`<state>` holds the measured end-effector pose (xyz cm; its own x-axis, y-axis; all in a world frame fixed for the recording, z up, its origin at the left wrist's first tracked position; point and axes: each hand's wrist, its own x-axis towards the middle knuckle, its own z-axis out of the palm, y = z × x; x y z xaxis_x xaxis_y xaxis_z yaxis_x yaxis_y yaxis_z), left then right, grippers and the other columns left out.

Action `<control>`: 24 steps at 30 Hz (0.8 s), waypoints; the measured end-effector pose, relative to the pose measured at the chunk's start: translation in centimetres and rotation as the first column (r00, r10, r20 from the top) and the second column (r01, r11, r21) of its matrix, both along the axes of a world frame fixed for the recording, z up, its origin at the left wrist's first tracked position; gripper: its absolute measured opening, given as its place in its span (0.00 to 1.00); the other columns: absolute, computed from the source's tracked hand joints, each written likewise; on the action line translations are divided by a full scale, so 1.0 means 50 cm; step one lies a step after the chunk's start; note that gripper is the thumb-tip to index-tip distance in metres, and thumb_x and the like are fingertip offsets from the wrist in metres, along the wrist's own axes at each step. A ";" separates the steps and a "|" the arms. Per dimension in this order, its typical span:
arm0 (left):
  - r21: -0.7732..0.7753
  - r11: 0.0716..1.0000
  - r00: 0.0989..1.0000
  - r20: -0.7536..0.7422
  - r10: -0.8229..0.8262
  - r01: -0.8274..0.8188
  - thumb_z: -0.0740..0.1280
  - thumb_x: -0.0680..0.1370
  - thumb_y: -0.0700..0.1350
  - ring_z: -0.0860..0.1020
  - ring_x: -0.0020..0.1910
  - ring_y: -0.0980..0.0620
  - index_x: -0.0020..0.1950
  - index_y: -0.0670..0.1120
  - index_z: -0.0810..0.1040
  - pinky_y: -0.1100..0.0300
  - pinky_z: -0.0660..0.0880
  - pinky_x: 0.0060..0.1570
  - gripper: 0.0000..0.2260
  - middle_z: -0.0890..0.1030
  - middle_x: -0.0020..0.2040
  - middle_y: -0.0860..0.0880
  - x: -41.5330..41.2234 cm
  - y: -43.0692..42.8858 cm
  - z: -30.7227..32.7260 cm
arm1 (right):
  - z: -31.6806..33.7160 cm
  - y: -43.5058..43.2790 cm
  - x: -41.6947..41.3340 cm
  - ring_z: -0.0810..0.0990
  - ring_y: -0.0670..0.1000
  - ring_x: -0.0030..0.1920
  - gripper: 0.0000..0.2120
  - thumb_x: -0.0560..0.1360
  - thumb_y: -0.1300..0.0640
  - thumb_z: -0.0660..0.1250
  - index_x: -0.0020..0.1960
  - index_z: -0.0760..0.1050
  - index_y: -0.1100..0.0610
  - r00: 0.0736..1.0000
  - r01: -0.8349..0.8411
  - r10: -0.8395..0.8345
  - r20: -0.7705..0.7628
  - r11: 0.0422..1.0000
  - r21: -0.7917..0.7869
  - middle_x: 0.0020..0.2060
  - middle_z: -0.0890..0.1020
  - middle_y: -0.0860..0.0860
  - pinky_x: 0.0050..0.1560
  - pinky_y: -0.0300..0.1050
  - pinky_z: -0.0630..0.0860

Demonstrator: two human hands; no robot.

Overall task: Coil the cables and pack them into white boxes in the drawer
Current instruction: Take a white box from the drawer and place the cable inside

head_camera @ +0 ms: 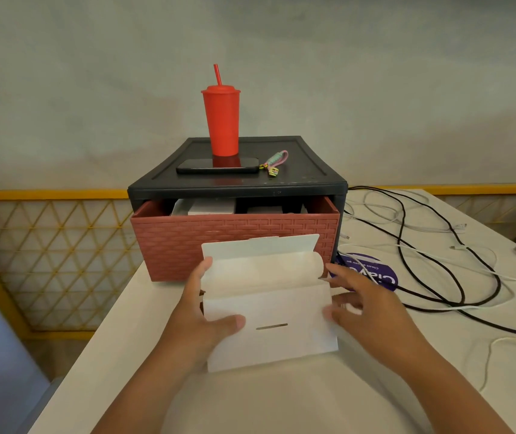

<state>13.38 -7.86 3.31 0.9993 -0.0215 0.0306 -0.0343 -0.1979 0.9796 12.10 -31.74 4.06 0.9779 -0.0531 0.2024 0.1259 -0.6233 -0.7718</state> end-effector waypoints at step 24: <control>0.013 1.000 0.993 0.119 0.010 -0.012 0.70 0.69 0.28 0.78 0.37 0.59 0.60 0.70 0.58 0.72 0.74 0.33 0.41 0.76 0.47 0.53 -0.023 -0.018 0.032 | -0.015 -0.074 0.015 0.75 0.55 0.42 0.03 0.74 0.61 0.60 0.47 0.70 0.54 0.868 0.370 -0.453 -0.205 0.864 -0.342 0.41 0.77 0.53 0.41 0.43 0.67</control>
<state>12.22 -8.78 4.93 0.9888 -0.0116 0.1489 -0.1480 -0.2119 0.9660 12.88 -35.44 3.30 0.8962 -0.4436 0.0037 -0.3771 -0.7661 -0.5205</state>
